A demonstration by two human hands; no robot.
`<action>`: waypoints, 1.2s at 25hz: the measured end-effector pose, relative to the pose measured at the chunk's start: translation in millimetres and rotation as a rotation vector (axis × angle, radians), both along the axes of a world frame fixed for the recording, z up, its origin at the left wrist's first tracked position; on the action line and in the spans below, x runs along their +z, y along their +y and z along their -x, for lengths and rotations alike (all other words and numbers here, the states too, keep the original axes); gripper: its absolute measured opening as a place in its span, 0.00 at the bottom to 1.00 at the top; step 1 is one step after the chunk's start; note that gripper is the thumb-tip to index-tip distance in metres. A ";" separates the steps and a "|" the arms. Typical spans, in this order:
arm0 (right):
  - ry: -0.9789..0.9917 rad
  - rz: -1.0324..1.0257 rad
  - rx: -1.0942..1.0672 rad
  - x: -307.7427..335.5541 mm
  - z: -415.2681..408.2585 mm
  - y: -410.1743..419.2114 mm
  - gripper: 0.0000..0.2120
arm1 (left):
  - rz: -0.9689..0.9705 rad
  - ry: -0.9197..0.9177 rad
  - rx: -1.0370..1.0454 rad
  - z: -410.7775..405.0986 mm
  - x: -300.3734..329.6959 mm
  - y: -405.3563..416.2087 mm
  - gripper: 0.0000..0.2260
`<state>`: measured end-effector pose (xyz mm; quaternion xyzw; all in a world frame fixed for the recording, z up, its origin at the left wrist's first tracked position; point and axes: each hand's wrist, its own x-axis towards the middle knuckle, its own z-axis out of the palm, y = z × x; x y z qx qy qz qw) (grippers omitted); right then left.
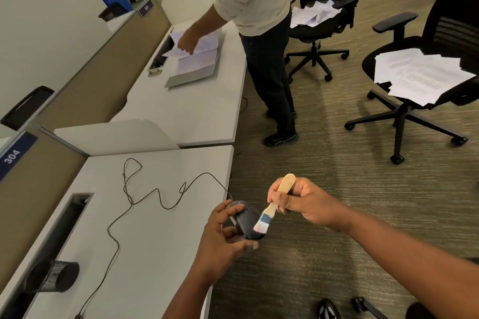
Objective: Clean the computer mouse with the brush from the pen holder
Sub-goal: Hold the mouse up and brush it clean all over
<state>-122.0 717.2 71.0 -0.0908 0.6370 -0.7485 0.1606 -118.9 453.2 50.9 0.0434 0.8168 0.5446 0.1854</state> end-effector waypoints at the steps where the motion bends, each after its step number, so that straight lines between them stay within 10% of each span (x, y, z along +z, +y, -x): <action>1: 0.001 -0.039 0.016 -1.6 -0.5 -0.4 0.07 | 0.007 0.005 -0.002 -0.6 -0.2 0.0 0.39; 23: -0.076 -0.023 -0.129 -18.2 -22.1 -28.4 0.10 | -0.010 0.036 -0.011 -7.5 5.2 2.7 0.39; 30: 0.017 -0.008 -0.223 -7.0 -15.9 -19.3 0.08 | 0.063 0.049 -0.027 -7.6 10.6 1.7 0.63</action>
